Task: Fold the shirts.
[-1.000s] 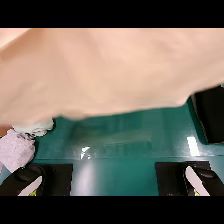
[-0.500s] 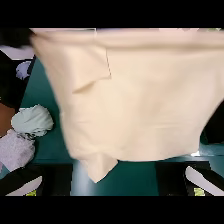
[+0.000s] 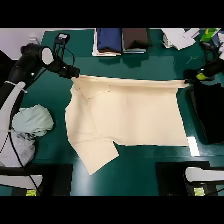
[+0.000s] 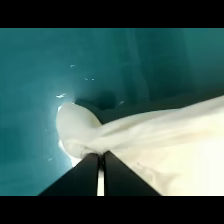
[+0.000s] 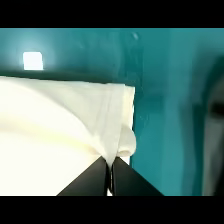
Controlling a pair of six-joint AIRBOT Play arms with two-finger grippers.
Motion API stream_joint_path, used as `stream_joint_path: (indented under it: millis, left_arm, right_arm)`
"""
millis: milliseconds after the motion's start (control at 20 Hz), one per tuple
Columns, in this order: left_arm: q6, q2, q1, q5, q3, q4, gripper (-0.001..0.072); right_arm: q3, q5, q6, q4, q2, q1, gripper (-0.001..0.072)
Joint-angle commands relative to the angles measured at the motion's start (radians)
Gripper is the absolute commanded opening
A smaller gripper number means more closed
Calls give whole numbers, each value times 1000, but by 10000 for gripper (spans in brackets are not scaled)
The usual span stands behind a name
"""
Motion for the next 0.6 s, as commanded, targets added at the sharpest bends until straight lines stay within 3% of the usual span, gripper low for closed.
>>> stream_joint_path:
  millis: [0,300,550]
  left_arm:
    - [2,-40,41,10,23,-25,31]
    - [13,-37,45,-370,63,-73,31]
    - [27,-37,45,-320,-97,-175,31]
  right_arm:
    - [103,-21,-1,2,-95,23,14]
    - [130,50,-11,-8,-3,-30,14]
    - [-153,7,-26,-8,98,-60,14]
